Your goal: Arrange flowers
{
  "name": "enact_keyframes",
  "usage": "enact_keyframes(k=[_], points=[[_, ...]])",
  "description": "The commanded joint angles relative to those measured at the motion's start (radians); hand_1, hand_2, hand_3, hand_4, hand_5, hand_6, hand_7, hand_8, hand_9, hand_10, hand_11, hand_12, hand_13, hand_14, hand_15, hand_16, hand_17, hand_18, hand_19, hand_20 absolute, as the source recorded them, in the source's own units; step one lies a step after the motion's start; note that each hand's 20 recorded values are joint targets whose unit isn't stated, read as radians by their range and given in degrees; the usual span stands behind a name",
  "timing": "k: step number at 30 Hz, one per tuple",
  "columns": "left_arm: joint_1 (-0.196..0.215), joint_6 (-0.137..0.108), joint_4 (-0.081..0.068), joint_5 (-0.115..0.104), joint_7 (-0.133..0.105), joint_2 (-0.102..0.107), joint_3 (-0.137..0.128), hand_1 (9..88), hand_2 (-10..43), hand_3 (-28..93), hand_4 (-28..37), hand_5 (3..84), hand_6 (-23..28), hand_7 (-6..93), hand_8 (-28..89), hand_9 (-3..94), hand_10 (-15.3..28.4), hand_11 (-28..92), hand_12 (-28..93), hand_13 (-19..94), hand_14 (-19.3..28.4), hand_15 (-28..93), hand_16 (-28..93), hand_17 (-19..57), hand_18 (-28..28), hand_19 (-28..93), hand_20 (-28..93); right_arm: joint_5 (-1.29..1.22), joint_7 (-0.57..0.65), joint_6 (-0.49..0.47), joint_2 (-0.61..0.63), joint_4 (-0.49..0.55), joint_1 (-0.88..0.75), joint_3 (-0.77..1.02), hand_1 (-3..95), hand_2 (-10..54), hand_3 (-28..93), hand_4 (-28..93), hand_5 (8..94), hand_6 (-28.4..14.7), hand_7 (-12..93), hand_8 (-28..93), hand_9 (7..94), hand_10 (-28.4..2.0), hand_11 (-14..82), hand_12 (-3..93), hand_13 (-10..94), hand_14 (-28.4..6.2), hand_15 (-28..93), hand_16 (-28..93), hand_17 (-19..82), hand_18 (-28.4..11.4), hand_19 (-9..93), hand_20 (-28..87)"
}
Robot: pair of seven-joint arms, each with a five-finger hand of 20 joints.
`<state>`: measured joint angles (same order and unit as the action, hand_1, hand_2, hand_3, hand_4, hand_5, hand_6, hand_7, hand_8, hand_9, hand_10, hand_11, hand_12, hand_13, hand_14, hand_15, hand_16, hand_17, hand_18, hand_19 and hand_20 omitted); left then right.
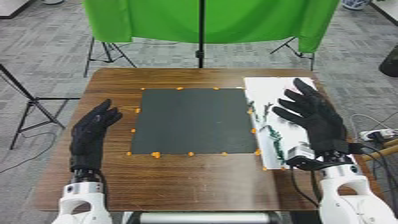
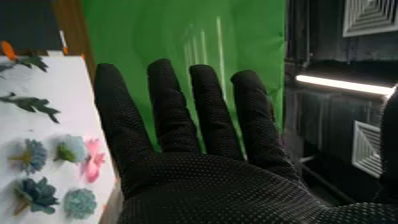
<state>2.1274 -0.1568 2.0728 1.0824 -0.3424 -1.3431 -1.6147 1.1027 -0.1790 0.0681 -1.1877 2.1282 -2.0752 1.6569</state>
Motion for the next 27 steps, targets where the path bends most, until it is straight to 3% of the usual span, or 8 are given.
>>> enact_keyframes(k=[1,4,6,9,12,19,24,27], points=[[0.016,-0.009,-0.002,-0.002,0.007,-0.005,0.007,30.9,-6.3,63,-18.2,48.7,3.5,9.9,-6,47.1,13.1,18,13,37,16.6,30,1,5.3,10.7,4,21,0.017,-0.031,0.059,0.005,0.007,-0.005,-0.01,15.6,-9.5,70,-24,36.0,-1.6,11,-7,42.0,-14.5,4.9,16.2,37,-16.8,11,20,24,-24.7,10,21],[0.015,-0.003,0.0,0.005,0.004,-0.004,0.006,30.9,-6.5,63,-18.2,48.7,3.5,9.8,-6,47.2,13.1,18,13,37,16.6,30,1,5.4,10.6,4,21,0.124,-0.011,0.199,0.038,0.026,0.002,-0.038,18.7,-9.5,71,-23,37.8,-1.7,12,-7,43.7,-14.3,5.3,16.2,39,-16.4,12,20,25,-23.9,12,23],[0.017,-0.006,0.002,0.004,0.002,-0.003,0.003,31.0,-6.4,63,-18.2,48.7,3.6,9.8,-6,47.2,13.1,18,13,37,16.6,30,1,5.5,10.6,4,21,0.488,0.092,0.335,0.079,0.041,0.008,-0.056,22.1,-9.5,71,-23,40.5,-1.7,15,-8,47.2,-14.5,6.3,16.5,43,-15.9,14,20,29,-22.2,16,26],[0.022,-0.012,0.004,0.003,0.003,0.0,0.0,31.1,-6.4,63,-18.2,48.7,3.5,9.8,-6,47.2,13.1,18,13,37,16.6,30,1,5.5,10.6,4,21,1.009,0.243,0.417,0.155,0.038,0.02,-0.075,26.6,-9.5,69,-23,48.8,-2.1,19,-10,56.9,-14.6,13.4,18.4,57,-14.3,18,22,38,-17.6,25,42],[0.018,-0.008,0.003,0.005,0.006,0.0,0.001,31.1,-6.4,63,-18.1,48.7,3.5,9.8,-6,47.2,13.0,18,13,37,16.6,30,1,5.6,10.6,4,21,1.105,0.315,0.487,0.23,0.04,0.022,-0.1,29.2,-9.5,66,-26,55.8,-1.5,22,-10,63.3,-14.6,17.3,19.6,64,-12.8,25,23,42,-16.2,39,49],[0.017,-0.007,0.006,0.019,0.014,0.01,0.003,31.3,-6.4,63,-18.0,48.7,3.6,9.7,-6,47.2,13.0,18,12,37,16.6,29,1,5.6,10.5,4,21,1.239,0.507,0.287,0.38,0.076,-0.023,-0.089,41.4,-9.5,38,-28,62.4,-3.6,20,-7,68.6,-15.6,22.7,23.4,73,-11.1,41,22,51,-14.1,67,46],[0.012,-0.001,0.005,0.026,0.015,0.016,0.006,31.3,-6.5,63,-17.9,48.7,3.5,9.8,-6,47.1,13.0,18,13,37,16.5,29,1,5.6,10.5,4,21,1.266,0.608,0.119,0.453,0.09,-0.016,-0.117,37.9,-9.5,52,-28,63.1,-4.7,17,-6,69.4,-16.0,23.5,24.1,77,-9.4,46,22,57,-10.8,74,39],[0.008,0.002,0.003,0.037,0.02,0.018,0.011,31.3,-6.5,63,-17.9,48.7,3.5,9.8,-6,47.2,13.1,18,13,37,16.5,29,1,5.6,10.5,4,21,1.286,0.64,0.115,0.487,0.058,0.032,-0.183,37.3,-9.5,56,-28,63.1,-4.9,17,-5,69.5,-15.9,23.3,24.0,77,-9.2,47,22,59,-9.7,75,37]])
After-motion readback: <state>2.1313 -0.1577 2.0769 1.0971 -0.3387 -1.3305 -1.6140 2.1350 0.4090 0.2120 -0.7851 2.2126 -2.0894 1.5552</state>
